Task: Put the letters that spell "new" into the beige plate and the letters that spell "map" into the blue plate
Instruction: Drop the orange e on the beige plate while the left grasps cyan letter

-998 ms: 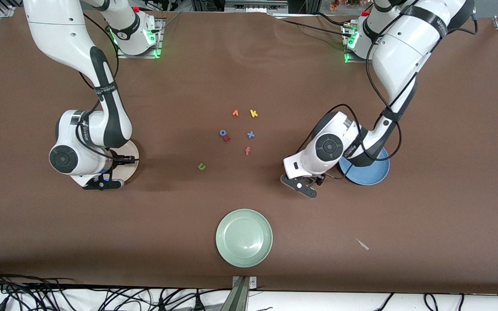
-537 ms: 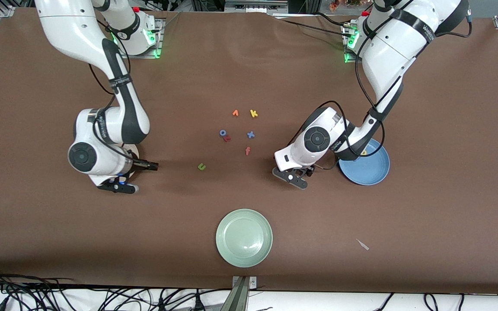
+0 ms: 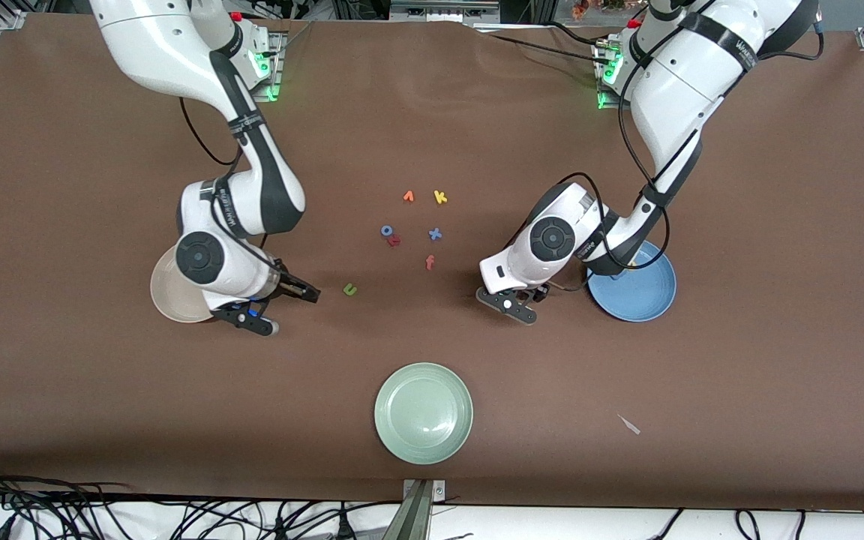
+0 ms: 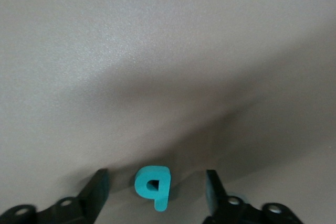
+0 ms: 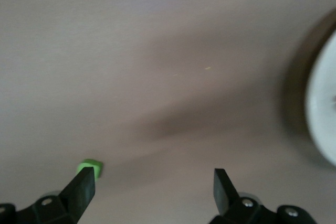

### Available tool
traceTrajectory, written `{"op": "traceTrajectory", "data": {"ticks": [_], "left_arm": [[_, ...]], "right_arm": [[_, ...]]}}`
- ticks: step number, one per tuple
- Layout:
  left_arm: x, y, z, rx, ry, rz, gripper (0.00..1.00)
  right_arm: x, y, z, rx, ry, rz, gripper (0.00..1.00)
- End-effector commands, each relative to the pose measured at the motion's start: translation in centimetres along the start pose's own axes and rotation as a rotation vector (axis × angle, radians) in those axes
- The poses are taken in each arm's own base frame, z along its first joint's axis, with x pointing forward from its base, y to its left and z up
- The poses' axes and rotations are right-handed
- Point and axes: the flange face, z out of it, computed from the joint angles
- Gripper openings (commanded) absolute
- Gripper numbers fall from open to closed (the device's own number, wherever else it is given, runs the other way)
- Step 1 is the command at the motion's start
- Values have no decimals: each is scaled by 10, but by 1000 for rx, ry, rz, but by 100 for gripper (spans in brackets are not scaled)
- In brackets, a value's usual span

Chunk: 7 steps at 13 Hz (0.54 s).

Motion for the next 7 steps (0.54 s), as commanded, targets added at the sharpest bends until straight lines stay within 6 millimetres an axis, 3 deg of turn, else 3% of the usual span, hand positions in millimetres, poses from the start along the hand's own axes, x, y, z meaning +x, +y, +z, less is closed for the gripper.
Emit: {"op": "traceTrajectory", "data": {"ticks": [1,2,5,7], "left_arm": [[-11,0,-7,15,-9,10,51],[-12,0,-5,15,-14,9,34],[-16,-1,-1,18,-23,10,11],[-13,-2,-22,28,0,11,8]], "right_arm": [[-14,-25,12,19,27,41,100],[-18,-29,15,18,29,45,100],[-28,-44,25,29,52,67,100],[-37,-56,38,34,69,92,100]]}}
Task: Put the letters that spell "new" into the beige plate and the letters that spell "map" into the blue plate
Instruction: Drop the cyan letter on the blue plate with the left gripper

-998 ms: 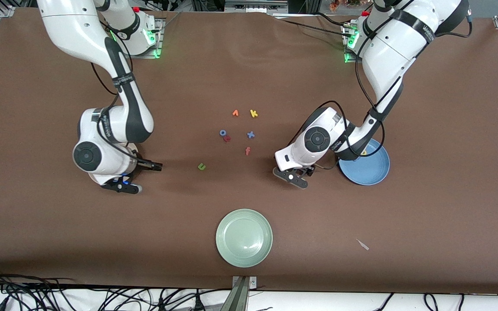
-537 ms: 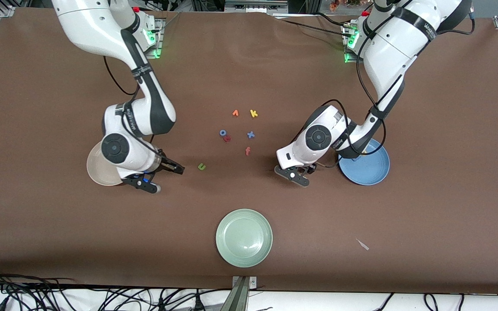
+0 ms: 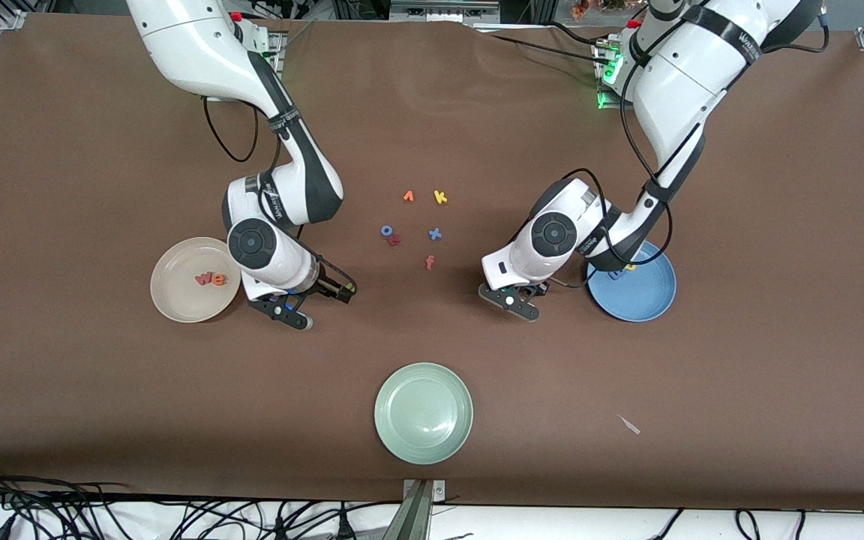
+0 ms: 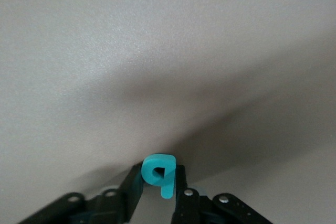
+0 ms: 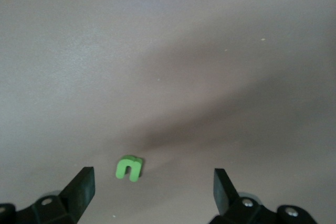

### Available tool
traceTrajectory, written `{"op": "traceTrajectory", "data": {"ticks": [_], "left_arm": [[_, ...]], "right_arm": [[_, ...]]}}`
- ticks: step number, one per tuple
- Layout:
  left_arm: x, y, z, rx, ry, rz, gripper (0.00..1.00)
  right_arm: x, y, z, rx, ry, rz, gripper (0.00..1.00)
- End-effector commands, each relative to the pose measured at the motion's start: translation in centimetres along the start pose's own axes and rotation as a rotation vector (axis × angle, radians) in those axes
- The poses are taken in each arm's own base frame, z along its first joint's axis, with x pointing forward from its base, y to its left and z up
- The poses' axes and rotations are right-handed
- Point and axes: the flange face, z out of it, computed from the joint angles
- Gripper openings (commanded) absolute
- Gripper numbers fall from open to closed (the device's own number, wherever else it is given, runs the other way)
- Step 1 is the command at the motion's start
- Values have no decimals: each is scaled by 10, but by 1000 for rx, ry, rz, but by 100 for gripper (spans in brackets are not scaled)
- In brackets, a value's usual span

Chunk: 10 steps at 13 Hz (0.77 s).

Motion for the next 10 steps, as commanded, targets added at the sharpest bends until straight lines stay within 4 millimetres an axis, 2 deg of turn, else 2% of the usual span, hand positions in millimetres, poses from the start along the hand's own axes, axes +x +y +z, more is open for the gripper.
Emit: {"op": "traceTrajectory", "data": {"ticks": [1,4,6,8,9,10], "left_arm": [[-6,-7,-29,30,-3,0,8],[-7,-30,-74,73,-13,1,8],[-20,-62,-113,117,-89,71,11],[-44,-108,-154,143,-203,155,11],[-52,-135,-161,137,-225,162,11],[-59,-165,-160,119,-237,187,12]], "right_arm": [[-12,-15,19,13,20,34,100],[-18,-20,32,11,24,51,100],[-22,-23,40,11,29,68,99],[-29,-28,46,14,26,87,99],[-28,-28,48,15,28,93,95],[-29,-28,52,10,25,93,92]]}}
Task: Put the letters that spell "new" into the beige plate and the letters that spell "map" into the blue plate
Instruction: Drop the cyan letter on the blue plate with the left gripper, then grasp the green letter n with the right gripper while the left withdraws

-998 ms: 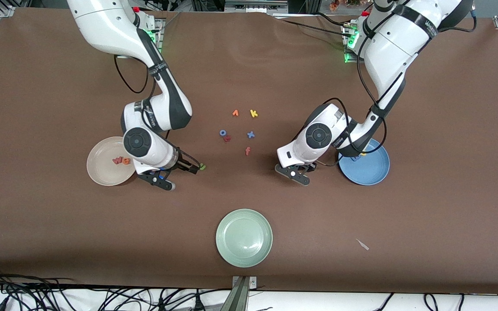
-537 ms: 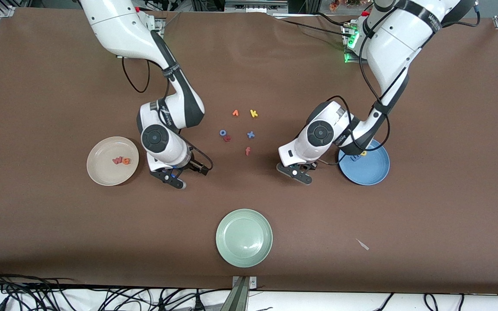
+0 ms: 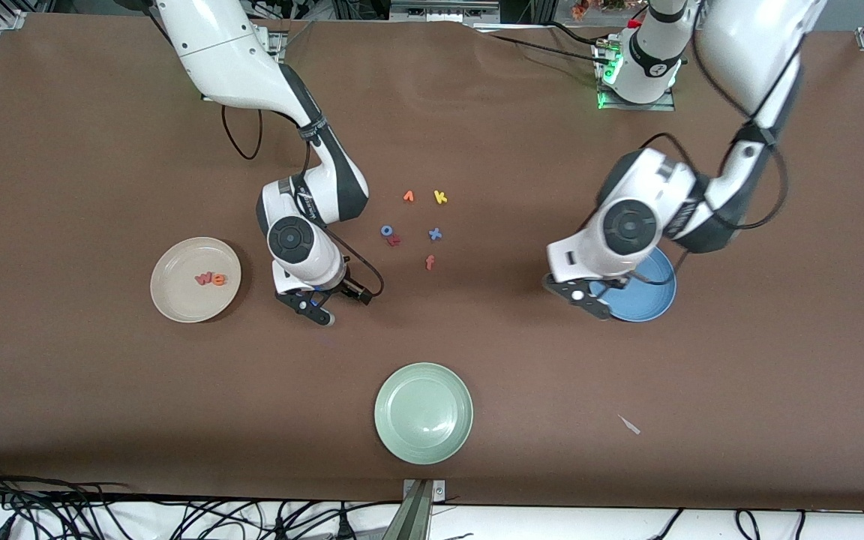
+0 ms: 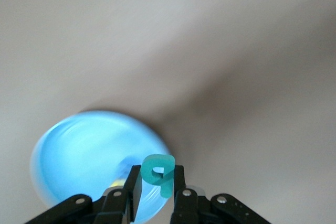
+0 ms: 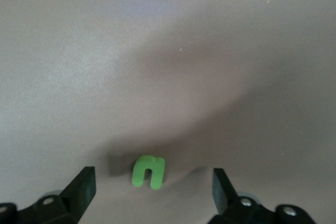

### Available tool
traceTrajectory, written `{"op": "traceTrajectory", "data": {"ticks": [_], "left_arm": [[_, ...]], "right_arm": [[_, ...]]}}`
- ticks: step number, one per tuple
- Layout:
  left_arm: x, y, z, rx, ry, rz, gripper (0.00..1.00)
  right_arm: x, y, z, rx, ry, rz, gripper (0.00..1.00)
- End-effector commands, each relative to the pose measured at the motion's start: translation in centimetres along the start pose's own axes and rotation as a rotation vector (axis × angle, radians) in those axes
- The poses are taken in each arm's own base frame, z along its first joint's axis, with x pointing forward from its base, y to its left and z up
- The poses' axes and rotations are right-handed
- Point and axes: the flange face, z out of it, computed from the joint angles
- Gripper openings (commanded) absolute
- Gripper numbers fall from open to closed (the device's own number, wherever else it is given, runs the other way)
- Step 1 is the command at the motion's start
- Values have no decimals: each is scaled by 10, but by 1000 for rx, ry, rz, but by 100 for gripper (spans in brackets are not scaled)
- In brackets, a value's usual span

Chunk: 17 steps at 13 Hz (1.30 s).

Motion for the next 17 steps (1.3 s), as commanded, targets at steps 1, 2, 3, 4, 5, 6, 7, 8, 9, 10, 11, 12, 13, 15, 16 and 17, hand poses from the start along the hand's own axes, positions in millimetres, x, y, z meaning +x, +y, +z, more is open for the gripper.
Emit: {"op": "traceTrajectory", "data": {"ticks": [1,2,3,4,5,6,7,8,9,10,11,12,13,15,16,17], "left_arm": [[-36,-72,17,-40,-29,66,12],[-46,-108,38,-88,-35,61,12],[-50,-124,58,-116,-45,65,12],[-54,-142,78,-142,-40,42,12],[-56,-149,91,-156,-31,37,12],[-55,-153,100,-170,-33,41,13],[-57,-158,108,-208,-21,20,14],[-57,-158,117,-253,-16,4,14],[-55,-155,121,-301,-6,-15,14],[-53,-153,123,-329,1,-30,15],[-53,-152,127,-337,-3,-31,23],[-52,-152,129,-340,-3,-31,78],[-53,-154,131,-343,-5,-35,100],[-53,-163,118,-332,13,-45,100],[-48,-165,106,-319,30,-46,100],[-44,-165,91,-308,35,-42,100]], "right_arm": [[-3,-4,8,10,-2,21,87],[-3,-4,9,11,0,23,79],[-3,-4,12,8,-2,22,70],[-6,-6,12,12,-3,18,62],[-5,-6,12,13,-2,19,56],[-5,-6,12,13,-2,29,48],[-6,-6,12,14,-2,36,42],[-6,-6,15,11,-3,36,35],[-6,-6,15,11,-3,36,29],[-6,-6,15,11,-3,35,22],[-6,-6,15,11,-2,32,15],[-6,-6,14,12,-1,24,3],[-4,-10,6,21,1,17,0],[3,-11,-7,-5,-17,-2,0],[7,-11,-12,-19,-25,-39,0],[11,-7,-18,-27,-33,-107,0]]}}
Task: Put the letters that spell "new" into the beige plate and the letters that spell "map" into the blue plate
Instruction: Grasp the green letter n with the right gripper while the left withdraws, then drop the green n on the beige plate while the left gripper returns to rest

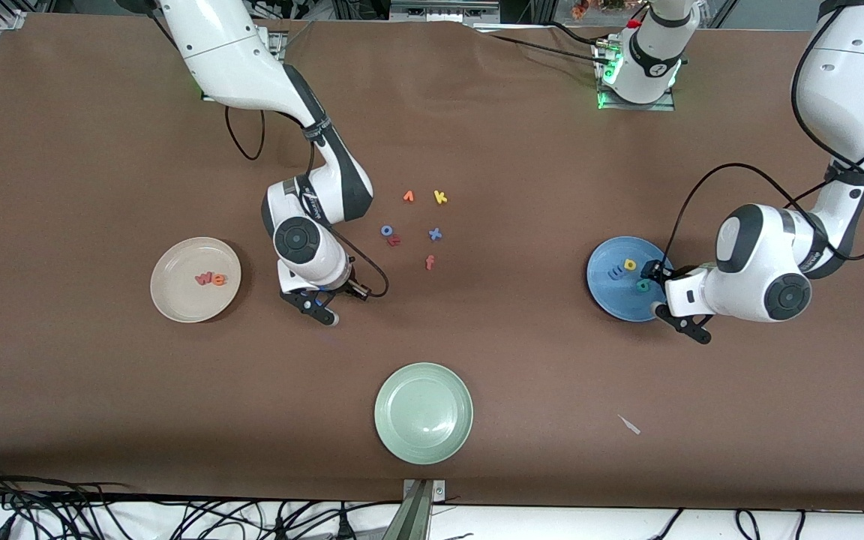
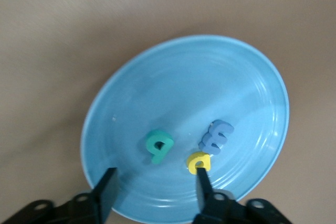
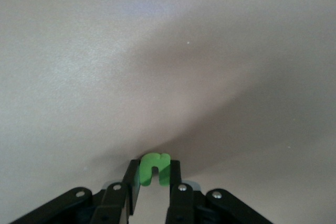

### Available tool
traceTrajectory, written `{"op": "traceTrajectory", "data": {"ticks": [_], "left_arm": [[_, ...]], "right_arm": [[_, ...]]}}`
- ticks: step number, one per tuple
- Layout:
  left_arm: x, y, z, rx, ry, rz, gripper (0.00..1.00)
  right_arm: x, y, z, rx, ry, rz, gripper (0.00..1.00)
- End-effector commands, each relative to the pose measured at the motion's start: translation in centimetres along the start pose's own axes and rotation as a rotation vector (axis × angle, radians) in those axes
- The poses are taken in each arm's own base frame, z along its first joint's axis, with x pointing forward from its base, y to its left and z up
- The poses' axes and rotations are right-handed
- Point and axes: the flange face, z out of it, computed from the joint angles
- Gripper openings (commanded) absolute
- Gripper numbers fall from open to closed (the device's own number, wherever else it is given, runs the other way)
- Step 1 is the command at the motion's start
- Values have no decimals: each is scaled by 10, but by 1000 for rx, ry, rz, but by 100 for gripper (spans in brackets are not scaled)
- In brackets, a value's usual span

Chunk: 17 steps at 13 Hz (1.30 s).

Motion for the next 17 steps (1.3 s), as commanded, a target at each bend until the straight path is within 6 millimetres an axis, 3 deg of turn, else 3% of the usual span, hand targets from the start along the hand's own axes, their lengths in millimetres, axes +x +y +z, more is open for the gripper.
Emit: {"op": "traceTrajectory", "data": {"ticks": [1,4,7,10,12,13,15,17], "left_arm": [[15,20,-46,-2,26,30,100],[33,55,-86,27,-4,-3,100],[42,89,-118,41,-35,-73,100],[31,107,-172,63,-10,-104,100],[20,138,-209,108,18,-82,100],[15,137,-224,115,38,-87,100],[-4,116,-279,190,170,-161,100],[-22,113,-307,205,260,-200,100]], "right_arm": [[24,14,-22,-33,-25,-146,0],[55,55,-45,-111,-85,-296,0],[79,93,-56,-179,-139,-288,0],[97,124,-56,-227,-196,-294,0],[108,144,-54,-243,-236,-263,0],[115,152,-55,-242,-241,-254,0],[130,170,-52,-238,-251,-277,0],[144,186,-49,-268,-248,-308,0]]}}
